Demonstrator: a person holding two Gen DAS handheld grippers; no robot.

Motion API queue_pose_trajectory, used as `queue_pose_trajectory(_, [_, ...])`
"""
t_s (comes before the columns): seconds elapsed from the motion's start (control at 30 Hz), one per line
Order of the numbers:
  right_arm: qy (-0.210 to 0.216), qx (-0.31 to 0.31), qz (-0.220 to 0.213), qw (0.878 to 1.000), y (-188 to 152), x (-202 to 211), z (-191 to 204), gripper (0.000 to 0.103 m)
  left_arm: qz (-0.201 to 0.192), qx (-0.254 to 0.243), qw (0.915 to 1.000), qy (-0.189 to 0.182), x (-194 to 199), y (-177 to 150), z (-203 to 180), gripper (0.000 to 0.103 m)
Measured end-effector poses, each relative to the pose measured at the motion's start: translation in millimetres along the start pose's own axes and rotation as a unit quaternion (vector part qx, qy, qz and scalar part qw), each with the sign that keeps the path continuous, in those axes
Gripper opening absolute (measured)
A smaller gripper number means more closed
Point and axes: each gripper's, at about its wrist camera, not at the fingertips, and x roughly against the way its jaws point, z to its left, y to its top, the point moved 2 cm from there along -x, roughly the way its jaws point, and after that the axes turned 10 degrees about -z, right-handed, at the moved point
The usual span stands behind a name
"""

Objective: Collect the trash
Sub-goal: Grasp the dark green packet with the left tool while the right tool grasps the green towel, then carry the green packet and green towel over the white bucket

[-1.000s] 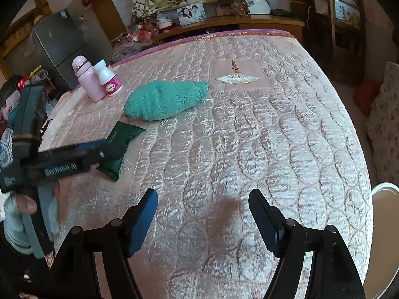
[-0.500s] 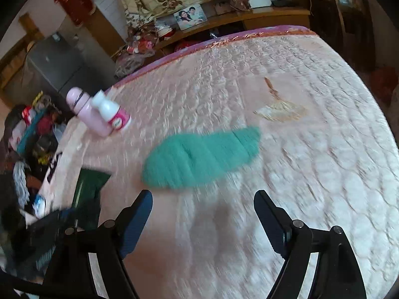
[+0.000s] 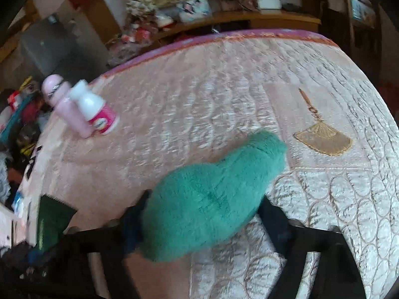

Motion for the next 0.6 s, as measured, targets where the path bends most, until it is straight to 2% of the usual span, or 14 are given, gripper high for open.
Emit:
queue_pose_trajectory(0.13, [0.029, 0.016, -0.018, 0.999, -10.2, 36.1, -3.1, 0.067, -0.001, 0.001, 1.0000, -0.006, 6.5, -5.1, -11.0, 0.015])
queue_pose_trajectory(0.33, [0.043, 0.032, -0.042, 0.998, -35.4, 106.6, -17.8, 0.067, -0.008, -0.009, 0.9997, -0.021, 20.9, -17.3, -46.8, 0.015])
queue_pose_trajectory(0.6, [0.009, 0.035, -0.047, 0.998, -82.9, 167.8, -52.1, 0.068, -0.019, -0.050, 0.9980, -0.035, 40.5, -34.5, -110.2, 0.015])
